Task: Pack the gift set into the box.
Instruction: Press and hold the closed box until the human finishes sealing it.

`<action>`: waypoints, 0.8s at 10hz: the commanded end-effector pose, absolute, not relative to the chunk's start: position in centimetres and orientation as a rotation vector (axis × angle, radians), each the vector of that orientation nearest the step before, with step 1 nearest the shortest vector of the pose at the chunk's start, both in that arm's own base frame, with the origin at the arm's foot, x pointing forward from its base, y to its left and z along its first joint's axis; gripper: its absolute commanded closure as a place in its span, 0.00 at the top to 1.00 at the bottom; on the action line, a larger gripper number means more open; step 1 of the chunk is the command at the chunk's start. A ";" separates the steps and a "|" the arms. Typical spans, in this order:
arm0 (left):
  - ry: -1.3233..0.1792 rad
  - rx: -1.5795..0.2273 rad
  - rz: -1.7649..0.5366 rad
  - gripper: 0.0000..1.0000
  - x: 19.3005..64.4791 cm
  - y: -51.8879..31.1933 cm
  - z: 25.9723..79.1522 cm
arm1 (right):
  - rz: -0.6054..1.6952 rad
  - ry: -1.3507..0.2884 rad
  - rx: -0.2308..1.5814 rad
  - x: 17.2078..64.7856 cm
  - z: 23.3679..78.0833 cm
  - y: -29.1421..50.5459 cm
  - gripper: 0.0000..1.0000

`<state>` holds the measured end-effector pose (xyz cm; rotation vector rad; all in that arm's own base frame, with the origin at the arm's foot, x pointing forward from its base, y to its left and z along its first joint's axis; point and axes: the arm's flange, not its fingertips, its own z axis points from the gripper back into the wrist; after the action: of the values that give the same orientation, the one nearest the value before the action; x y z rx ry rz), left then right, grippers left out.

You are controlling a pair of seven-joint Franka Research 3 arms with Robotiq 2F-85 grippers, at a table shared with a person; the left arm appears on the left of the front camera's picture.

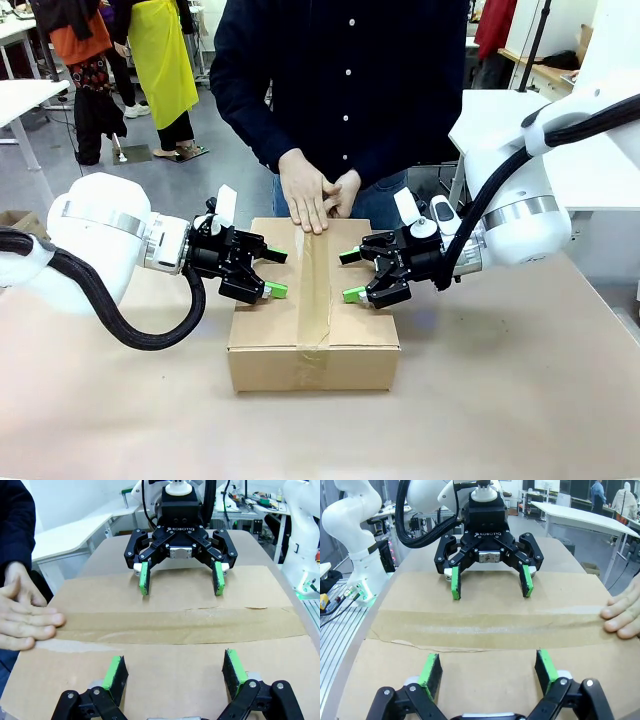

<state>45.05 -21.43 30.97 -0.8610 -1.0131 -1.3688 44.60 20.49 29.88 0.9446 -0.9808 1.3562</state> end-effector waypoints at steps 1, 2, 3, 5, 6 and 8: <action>-1.013 -0.866 -1.372 1.00 44.9 -21.5 30.8 | 1.361 -0.994 0.935 44.5 29.7 20.5 1.00; -1.013 -0.866 -1.372 1.00 44.9 -21.5 30.8 | 1.361 -0.994 0.935 44.5 29.7 20.5 1.00; -1.013 -0.866 -1.372 1.00 44.9 -21.5 30.8 | 1.361 -0.994 0.935 44.5 29.7 20.5 1.00; -1.013 -0.866 -1.372 1.00 44.9 -21.5 30.8 | 1.361 -0.994 0.935 44.5 29.7 20.5 1.00; -1.013 -0.866 -1.372 1.00 44.9 -21.5 30.8 | 1.361 -0.994 0.935 44.5 29.7 20.5 1.00; -1.013 -0.866 -1.372 1.00 44.9 -21.5 30.8 | 1.361 -0.994 0.935 44.5 29.7 20.5 1.00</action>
<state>45.02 -21.47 30.99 -0.8650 -1.0140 -1.3694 44.60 20.49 29.88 0.9446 -0.9808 1.3562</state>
